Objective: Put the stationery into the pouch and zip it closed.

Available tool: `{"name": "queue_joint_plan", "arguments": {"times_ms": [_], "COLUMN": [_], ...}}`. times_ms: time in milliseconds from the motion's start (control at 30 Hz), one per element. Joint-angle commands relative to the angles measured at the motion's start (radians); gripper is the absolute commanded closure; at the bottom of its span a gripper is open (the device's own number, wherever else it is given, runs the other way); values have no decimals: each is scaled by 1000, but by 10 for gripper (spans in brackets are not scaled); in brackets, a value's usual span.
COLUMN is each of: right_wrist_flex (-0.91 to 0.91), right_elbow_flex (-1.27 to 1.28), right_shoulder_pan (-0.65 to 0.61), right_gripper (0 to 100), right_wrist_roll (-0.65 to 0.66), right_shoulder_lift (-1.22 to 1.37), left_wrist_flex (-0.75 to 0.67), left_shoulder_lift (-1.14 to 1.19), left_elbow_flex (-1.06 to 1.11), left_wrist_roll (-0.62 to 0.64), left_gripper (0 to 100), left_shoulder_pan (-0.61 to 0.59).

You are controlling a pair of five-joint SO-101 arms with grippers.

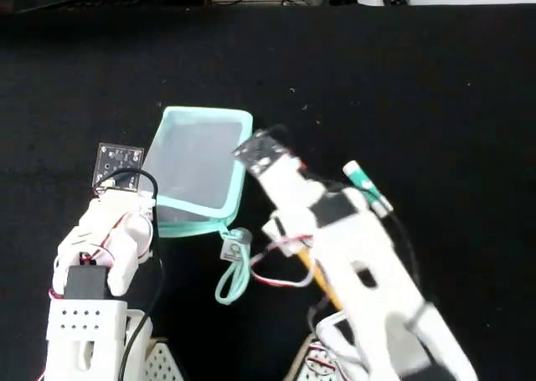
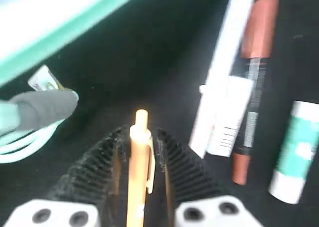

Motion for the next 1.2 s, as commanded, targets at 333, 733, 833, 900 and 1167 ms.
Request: {"name": "queue_joint_plan", "arguments": {"times_ms": [333, 733, 833, 900, 1167], "right_wrist_flex": [-100, -382, -446, -471, -482], "right_elbow_flex": [8, 16, -62, -125, -291], "right_shoulder_pan": [-129, -347, -347, -347, -347], "right_gripper": [986, 986, 986, 986, 986], "right_wrist_roll": [-6, -6, -6, -6, -12], "right_shoulder_lift": [-839, -993, -987, -969, -831], "left_wrist_flex": [-11, 242, 339, 410, 799], "left_shoulder_lift": [-3, 17, 94, 190, 764], "left_elbow_flex": [1, -467, -659, -791, -1383], "left_wrist_roll": [6, 2, -11, -20, 14], "left_gripper": [970, 970, 970, 970, 970], "left_shoulder_pan": [-8, -7, -7, -7, -7]}}
